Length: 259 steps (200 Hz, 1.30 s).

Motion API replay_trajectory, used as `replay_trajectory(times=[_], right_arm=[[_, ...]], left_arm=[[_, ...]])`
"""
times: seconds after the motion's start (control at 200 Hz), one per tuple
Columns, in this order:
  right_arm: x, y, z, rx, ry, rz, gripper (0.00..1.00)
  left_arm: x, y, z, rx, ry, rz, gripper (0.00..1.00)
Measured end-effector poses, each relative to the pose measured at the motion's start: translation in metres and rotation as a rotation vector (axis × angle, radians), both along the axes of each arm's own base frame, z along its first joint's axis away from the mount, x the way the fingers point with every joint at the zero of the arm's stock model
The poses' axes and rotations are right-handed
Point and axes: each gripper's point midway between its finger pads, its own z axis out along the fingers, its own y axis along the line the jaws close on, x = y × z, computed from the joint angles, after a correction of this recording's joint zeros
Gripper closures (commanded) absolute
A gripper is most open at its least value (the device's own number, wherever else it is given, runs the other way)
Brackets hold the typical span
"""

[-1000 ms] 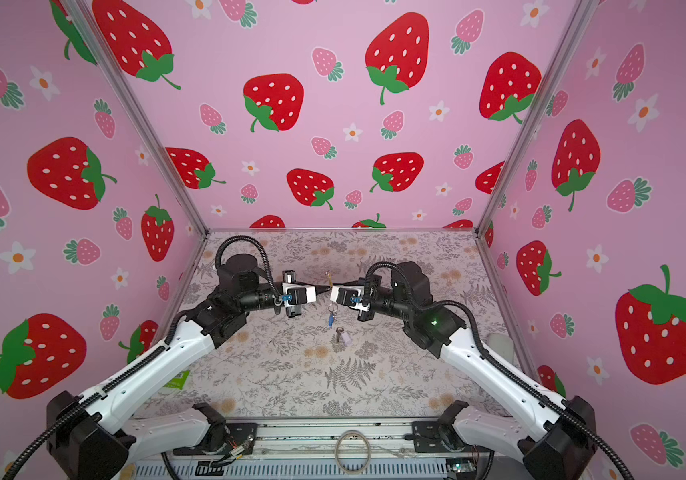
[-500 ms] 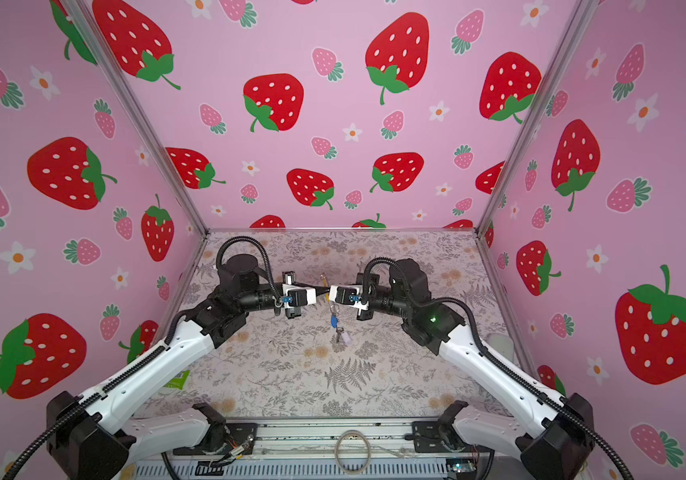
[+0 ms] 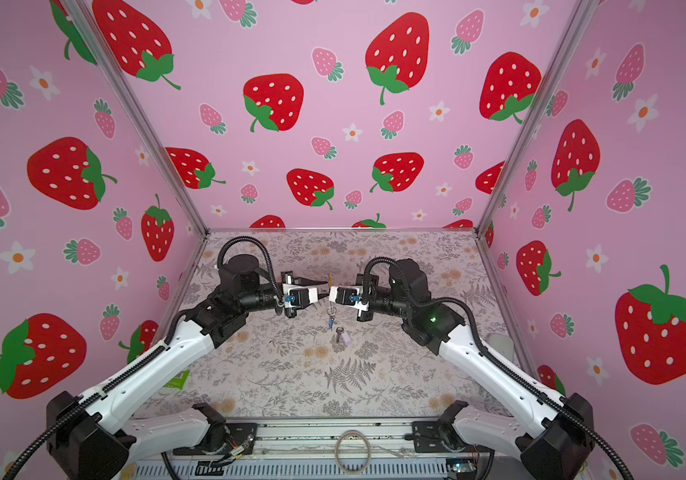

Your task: Put the keys on the keyring

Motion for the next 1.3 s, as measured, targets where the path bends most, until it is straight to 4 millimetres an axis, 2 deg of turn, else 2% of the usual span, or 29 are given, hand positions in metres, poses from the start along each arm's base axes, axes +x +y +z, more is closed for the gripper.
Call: replay_trajectory(times=[0.38, 0.605, 0.96, 1.296], right_arm=[[0.0, 0.001, 0.0, 0.003, 0.013, 0.006, 1.0], [0.004, 0.002, -0.003, -0.003, 0.016, -0.003, 1.0], [0.008, 0.002, -0.002, -0.002, 0.004, -0.023, 1.0], [0.008, 0.002, 0.0, 0.006, -0.003, -0.023, 1.0]], left_arm=[[0.0, 0.001, -0.002, 0.008, 0.007, 0.002, 0.79], [-0.003, 0.0, -0.003, 0.008, 0.018, -0.015, 0.79], [-0.012, -0.003, 0.012, -0.007, 0.029, -0.064, 0.8], [-0.008, -0.004, 0.002, 0.012, 0.058, -0.06, 0.77]])
